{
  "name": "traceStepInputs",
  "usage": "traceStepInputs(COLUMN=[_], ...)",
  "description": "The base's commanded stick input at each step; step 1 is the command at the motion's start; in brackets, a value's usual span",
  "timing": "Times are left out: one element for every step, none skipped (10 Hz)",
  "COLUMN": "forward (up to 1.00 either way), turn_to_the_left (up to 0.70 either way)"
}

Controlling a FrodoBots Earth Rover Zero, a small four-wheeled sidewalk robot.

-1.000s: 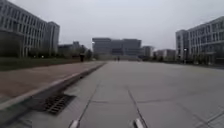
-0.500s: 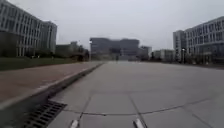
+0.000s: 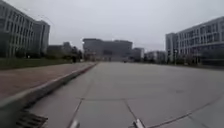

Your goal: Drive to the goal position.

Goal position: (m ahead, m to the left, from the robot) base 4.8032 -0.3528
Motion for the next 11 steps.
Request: traceStepInputs(forward=[0.7,0.7,0.7,0.7,0.7,0.7,0.7,0.7,0.7,0.7,0.7], turn_to_the_left=[-0.03,-0.03,-0.03,-0.03,-0.03,-0.03,-0.03,-0.03,-0.03,-0.03,-0.03])
